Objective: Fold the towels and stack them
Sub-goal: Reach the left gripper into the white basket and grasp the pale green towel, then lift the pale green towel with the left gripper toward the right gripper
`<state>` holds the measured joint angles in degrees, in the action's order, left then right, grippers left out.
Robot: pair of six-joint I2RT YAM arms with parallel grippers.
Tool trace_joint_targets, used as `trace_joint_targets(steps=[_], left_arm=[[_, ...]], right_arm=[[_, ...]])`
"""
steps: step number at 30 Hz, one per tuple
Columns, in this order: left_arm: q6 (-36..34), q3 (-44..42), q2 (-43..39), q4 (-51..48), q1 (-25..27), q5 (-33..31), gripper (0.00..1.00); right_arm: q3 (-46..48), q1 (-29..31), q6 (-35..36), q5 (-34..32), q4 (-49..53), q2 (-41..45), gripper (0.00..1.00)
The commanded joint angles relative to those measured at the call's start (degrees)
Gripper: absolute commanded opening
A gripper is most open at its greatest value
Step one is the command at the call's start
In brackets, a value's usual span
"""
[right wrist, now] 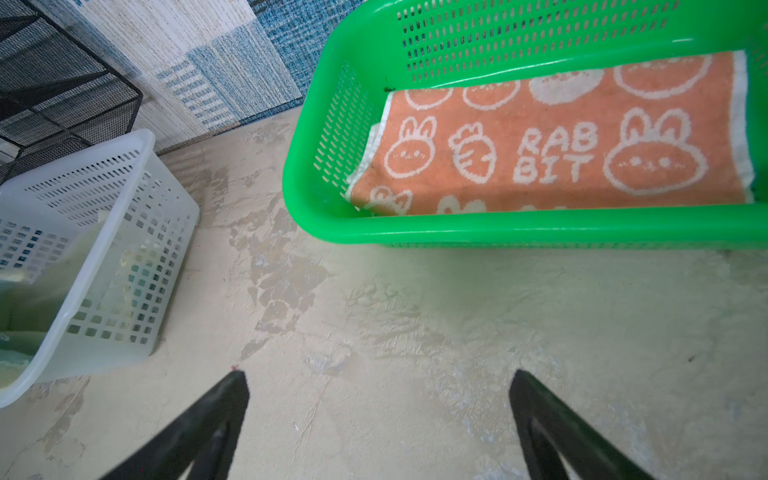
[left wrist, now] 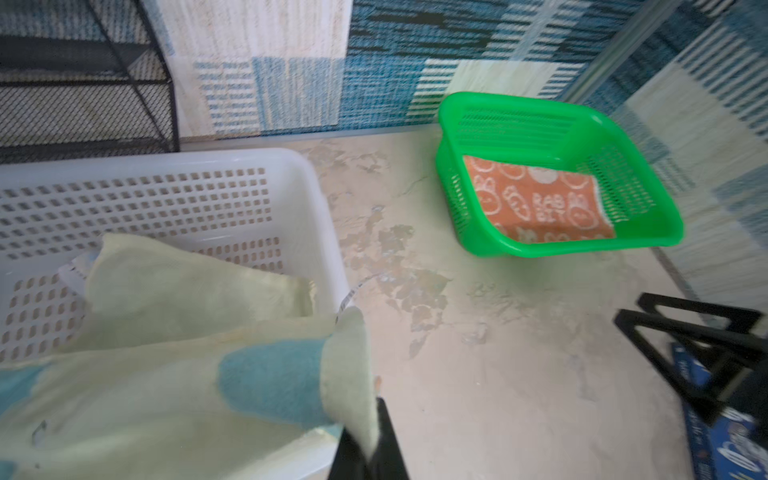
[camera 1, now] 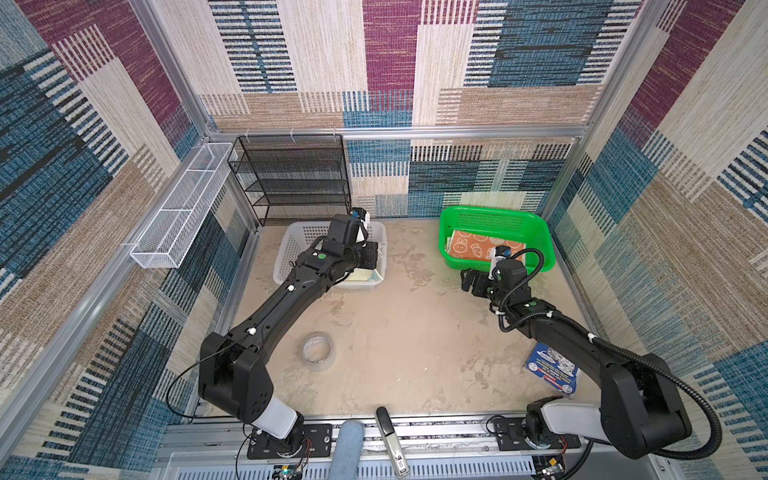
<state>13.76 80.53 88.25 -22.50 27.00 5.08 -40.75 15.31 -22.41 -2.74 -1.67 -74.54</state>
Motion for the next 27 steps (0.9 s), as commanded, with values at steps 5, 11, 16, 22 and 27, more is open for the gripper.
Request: trace_joint_targets(steps=[5,11,16,22,27], left_arm=[[-1.5,5.5,-0.3,6.7,5.2,14.5,0.0],[-2.5,11.6,3.8,8.0,11.9,22.9,0.0],[0.4,11.8,8.4,10.0,14.0,24.9,0.0],[1.0,6.3,11.0,7.8,14.0,18.7,0.0],[1.0,0.7,11.9,5.8,13.6,12.8,0.0]], right_arm=[[0.2,-0.1,-0.4,0.5,-0.7,-1.7,1.0],[1.1,0.0,0.3,0.0,-2.0,-1.1,1.0],[1.7,-0.1,2.0,-2.2,-1.4,1.4,1.0],[2.7,-0.1,4.9,-3.7,0.6,4.6,1.0],[3.7,0.1,5.7,4.1,0.7,4.6,1.0]])
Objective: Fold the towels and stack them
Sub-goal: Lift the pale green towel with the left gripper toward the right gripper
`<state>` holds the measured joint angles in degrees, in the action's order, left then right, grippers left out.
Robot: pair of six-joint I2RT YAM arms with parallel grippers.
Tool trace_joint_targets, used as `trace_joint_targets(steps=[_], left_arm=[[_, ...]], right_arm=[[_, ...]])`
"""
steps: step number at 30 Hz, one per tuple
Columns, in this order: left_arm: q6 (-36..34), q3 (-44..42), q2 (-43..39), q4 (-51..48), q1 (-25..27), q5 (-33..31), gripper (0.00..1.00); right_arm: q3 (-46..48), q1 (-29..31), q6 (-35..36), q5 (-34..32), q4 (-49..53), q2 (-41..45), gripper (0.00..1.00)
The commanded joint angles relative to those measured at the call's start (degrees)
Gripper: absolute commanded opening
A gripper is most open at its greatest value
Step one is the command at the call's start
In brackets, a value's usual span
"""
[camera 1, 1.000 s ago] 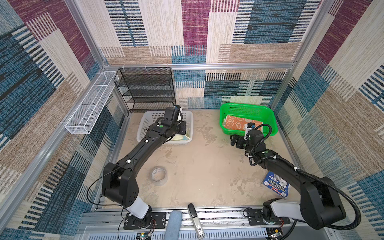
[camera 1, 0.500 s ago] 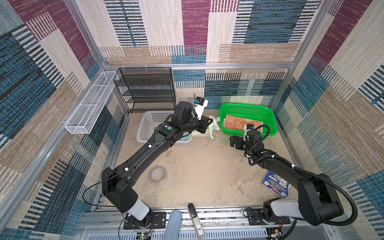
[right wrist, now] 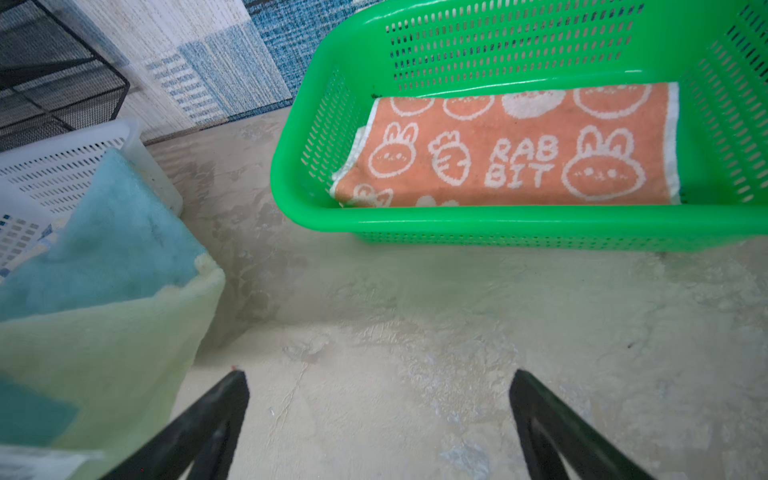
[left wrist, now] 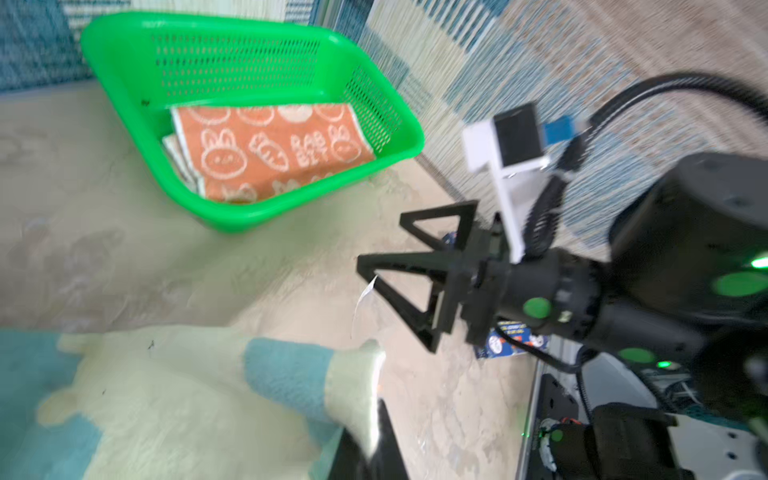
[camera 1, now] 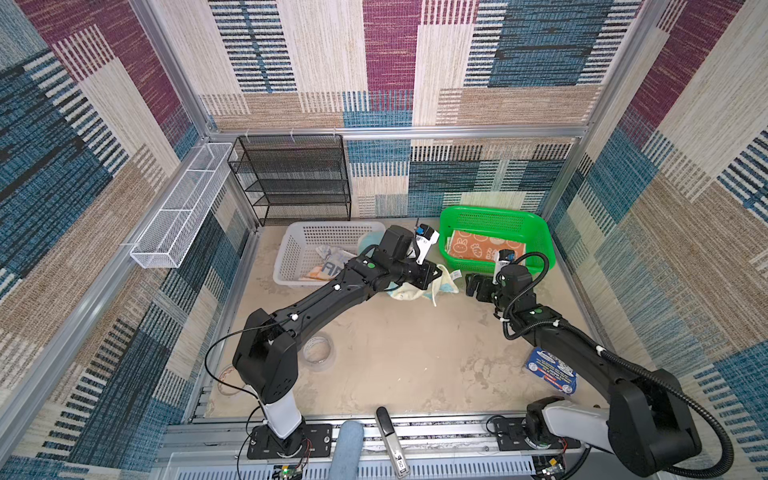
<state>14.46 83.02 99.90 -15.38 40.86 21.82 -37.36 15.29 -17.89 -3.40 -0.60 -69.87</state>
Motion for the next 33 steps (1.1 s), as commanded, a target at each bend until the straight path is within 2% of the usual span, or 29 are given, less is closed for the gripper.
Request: trace_joint_targets(steps=[1,7,10,13,15,17,19,20,21,26,30,33], left_arm=[[0.3,-2.4,0.4,-1.2,-0.4,-4.1,0.0],[1.2,-6.0,1.4,-0.3,-0.8,-2.7,0.0],[0.6,-6.5,1.6,-0.1,-1.0,-1.6,0.0],[-0.6,-6.9,1.1,-0.3,-1.1,-0.9,0.0],[-1.5,-7.0,0.5,-0.7,-1.1,-0.8,0.0],[-2.6,-7.4,-0.4,-1.2,-1.3,-1.0,0.0],[-3.5,-7.7,-1.3,-1.7,-1.4,-1.7,0.0],[-3.9,-7.8,-1.8,-2.0,-1.5,-2.1,0.0],[-4.4,-7.8,-2.1,-2.4,-1.6,-2.4,0.0],[-6.5,-7.8,-3.5,-5.1,-2.1,-4.4,0.0],[-7.6,-7.8,-4.2,-7.6,-2.4,-5.5,0.0],[-8.3,-8.3,-4.9,-8.5,-2.6,-6.4,0.0]], right_arm=[[0.4,0.2,1.3,6.1,-0.4,-0.3,1.0],[1.4,1.8,2.1,15.0,-2.5,-1.6,0.99],[3.4,4.8,5.6,19.3,-7.1,-0.5,0.92],[6.8,9.2,10.4,17.8,-12.5,2.3,0.92],[8.2,9.6,11.9,18.1,-14.3,3.1,0.91],[8.9,9.6,13.5,18.3,-14.9,2.9,0.84],[8.9,9.7,14.1,18.4,-14.8,1.4,0.83],[8.9,9.7,15.1,19.1,-15.4,0.5,0.77],[9.1,9.7,16.0,19.7,-16.0,-0.5,0.77],[8.9,10.1,17.7,23.8,-21.2,-4.5,0.77],[4.9,10.1,17.4,25.2,-20.7,-9.3,0.76],[2.5,10.2,17.4,26.3,-21.3,-13.5,0.71]])
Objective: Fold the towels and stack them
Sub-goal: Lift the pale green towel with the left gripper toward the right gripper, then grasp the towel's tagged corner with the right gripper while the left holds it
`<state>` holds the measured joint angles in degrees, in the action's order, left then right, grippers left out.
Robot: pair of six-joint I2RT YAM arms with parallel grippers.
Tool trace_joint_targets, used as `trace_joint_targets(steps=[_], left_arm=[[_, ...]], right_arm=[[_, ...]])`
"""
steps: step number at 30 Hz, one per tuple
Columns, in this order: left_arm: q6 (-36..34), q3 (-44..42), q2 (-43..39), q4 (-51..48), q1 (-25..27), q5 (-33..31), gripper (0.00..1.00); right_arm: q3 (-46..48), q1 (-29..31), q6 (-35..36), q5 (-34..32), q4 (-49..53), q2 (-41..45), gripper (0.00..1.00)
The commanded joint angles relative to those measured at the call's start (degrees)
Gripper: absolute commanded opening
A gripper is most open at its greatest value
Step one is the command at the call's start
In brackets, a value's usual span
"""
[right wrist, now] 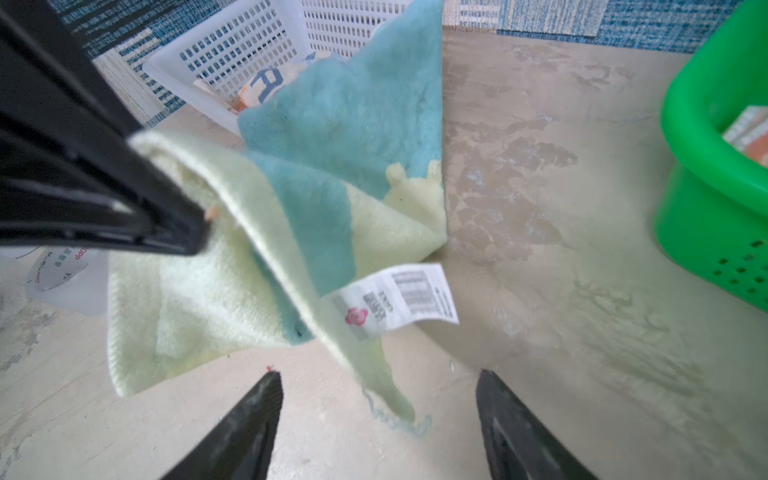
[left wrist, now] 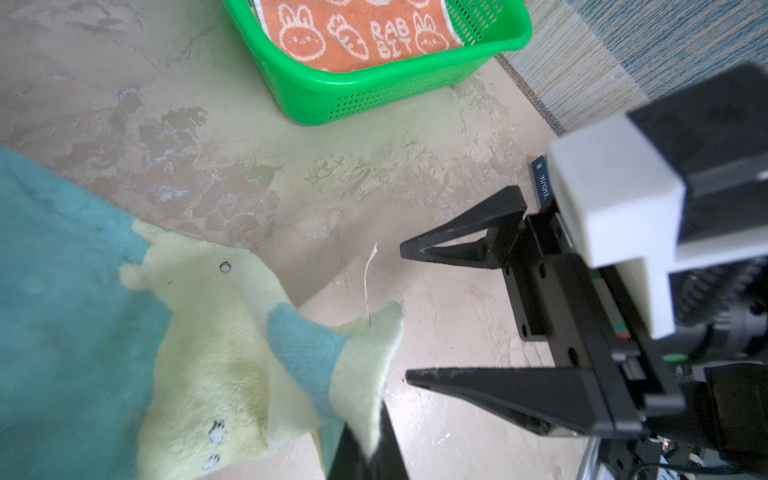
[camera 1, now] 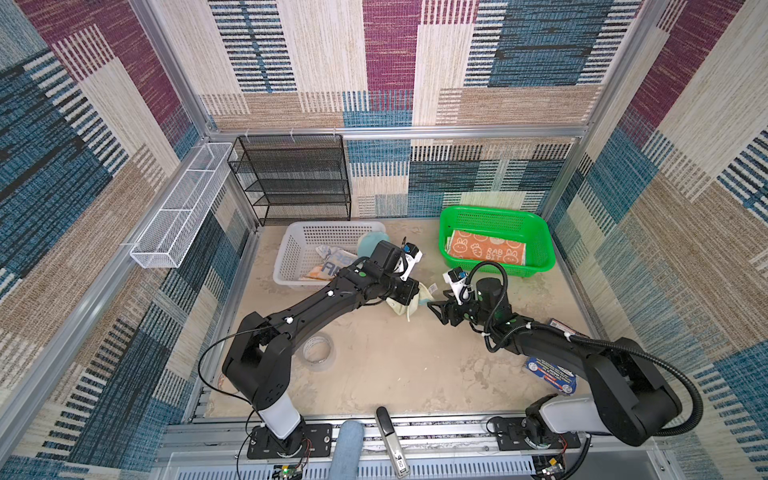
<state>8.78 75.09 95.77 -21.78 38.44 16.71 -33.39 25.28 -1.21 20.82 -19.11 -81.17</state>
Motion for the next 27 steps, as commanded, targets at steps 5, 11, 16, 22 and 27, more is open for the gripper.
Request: trace_joint_targets(steps=[5,11,16,22,27], left_arm=[[-2.8,-1.4,-1.9,-2.5,-0.8,-3.5,0.0],[-2.2,-2.7,-3.0,-1.6,-2.5,-3.8,0.0],[-1.5,-3.9,-3.1,-0.6,-4.2,-4.1,0.0],[0.6,-9.2,-2.7,5.3,-7.1,-1.0,0.21],[0.9,-13.0,-1.0,10.0,-7.6,2.2,0.37]], right_arm=[[-4.1,0.3,0.4,5.8,-3.7,-7.7,0.61],[-5.2,0.8,-0.2,10.3,-5.2,-11.6,0.28],[-6.2,1.1,-1.9,13.5,-8.0,-12.4,0.0],[-11.4,1.3,-4.7,9.4,-3.7,-11.7,0.0],[-16.1,1.4,-5.8,6.8,0.4,-13.0,0.0]])
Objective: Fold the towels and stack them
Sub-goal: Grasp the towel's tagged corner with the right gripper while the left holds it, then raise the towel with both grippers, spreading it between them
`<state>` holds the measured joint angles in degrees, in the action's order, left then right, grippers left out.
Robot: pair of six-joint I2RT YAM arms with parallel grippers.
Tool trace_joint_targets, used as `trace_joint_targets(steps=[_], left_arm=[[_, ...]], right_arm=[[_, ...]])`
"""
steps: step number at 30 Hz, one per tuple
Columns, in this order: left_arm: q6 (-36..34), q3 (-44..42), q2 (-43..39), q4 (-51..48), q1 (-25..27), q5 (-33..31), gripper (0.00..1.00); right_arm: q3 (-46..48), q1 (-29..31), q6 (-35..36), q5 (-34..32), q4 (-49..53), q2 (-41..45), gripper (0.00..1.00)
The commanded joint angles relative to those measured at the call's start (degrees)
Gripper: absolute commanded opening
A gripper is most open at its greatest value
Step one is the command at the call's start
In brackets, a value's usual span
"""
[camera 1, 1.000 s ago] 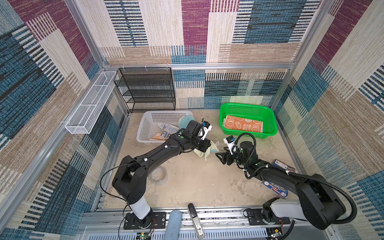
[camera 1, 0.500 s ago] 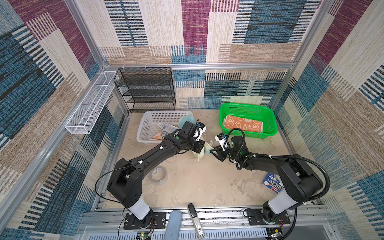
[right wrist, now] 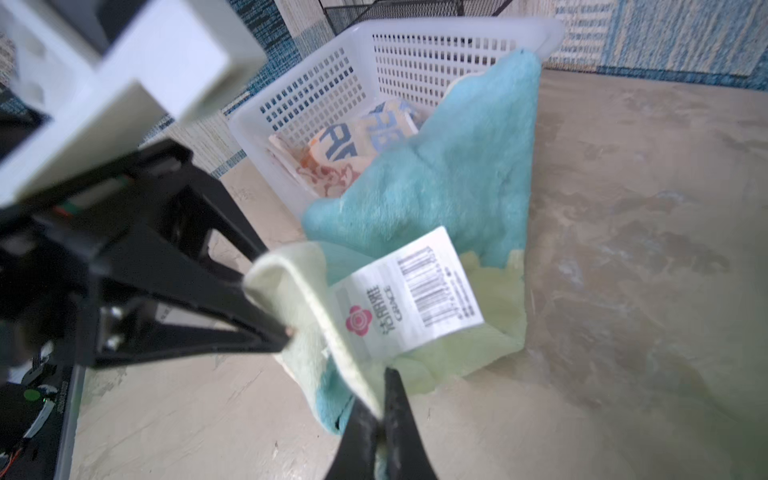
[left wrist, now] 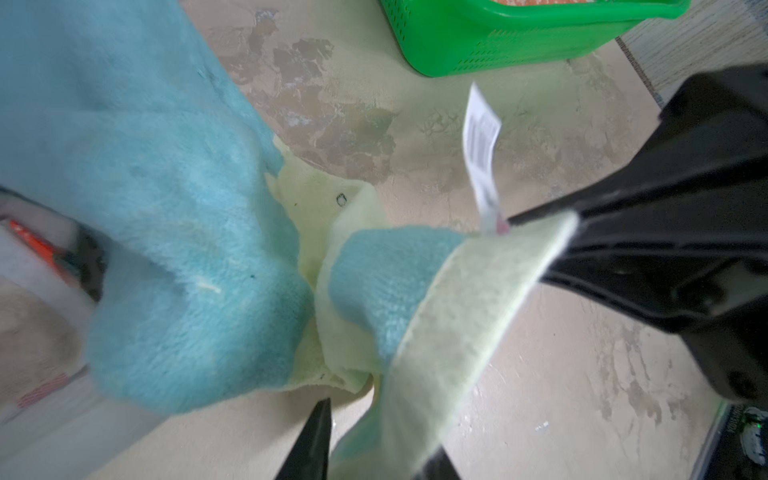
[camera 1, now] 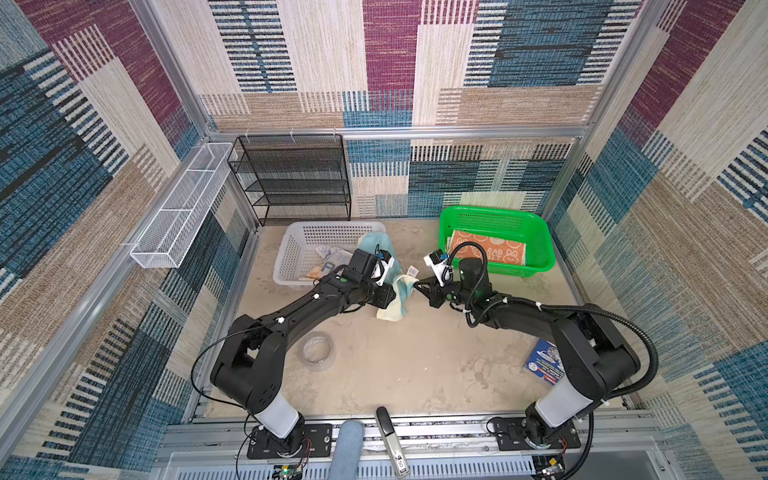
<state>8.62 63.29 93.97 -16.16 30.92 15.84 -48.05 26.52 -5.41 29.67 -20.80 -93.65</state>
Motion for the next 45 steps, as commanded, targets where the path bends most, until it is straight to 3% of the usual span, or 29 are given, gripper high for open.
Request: trace_joint_targets(steps=[1,16,19,22,23,28,31,37,40,45], left_arm=[[1.2,-1.6,1.4,4.8,-0.1,3.4,0.37],[6.6,-10.0,4.5,13.5,-0.1,8.5,0.36],[7.9,-10.9,4.7,14.7,-0.1,9.5,0.28],[8.7,-11.0,5.1,14.7,0.0,10.8,0.03],[9.1,-11.0,5.1,14.6,0.0,10.5,0.0],[9.9,-8.8,1.4,8.9,0.0,4.5,0.0],[7.9,-3.4,-3.1,-1.4,0.0,-4.1,0.0],[0.7,16.9,-6.8,-22.2,-0.1,-20.3,0.0],[-2.0,27.4,-6.8,-27.7,0.0,-23.1,0.0],[-4.9,38.8,-7.9,-30.9,0.0,-21.0,0.0]], right_arm=[[-2.1,0.3,-1.8,-2.3,2.2,-0.9,0.0],[-9.1,0.5,-1.2,-7.2,7.3,-3.2,0.0],[-9.8,0.4,-1.1,-8.2,7.8,-3.5,0.0],[-10.6,0.4,-1.2,-9.5,8.5,-3.8,0.0],[-10.8,0.4,-1.5,-9.8,8.5,-3.9,0.0],[-13.3,0.2,-3.1,-17.2,11.7,-3.9,0.0],[-14.5,-0.9,-3.1,-21.9,14.3,-1.9,0.0],[-15.8,-5.9,-3.5,-25.8,17.0,6.3,0.0],[-17.8,-7.2,-0.7,-27.7,19.6,10.9,0.0],[-22.8,-7.2,5.3,-29.2,26.2,17.4,0.0]])
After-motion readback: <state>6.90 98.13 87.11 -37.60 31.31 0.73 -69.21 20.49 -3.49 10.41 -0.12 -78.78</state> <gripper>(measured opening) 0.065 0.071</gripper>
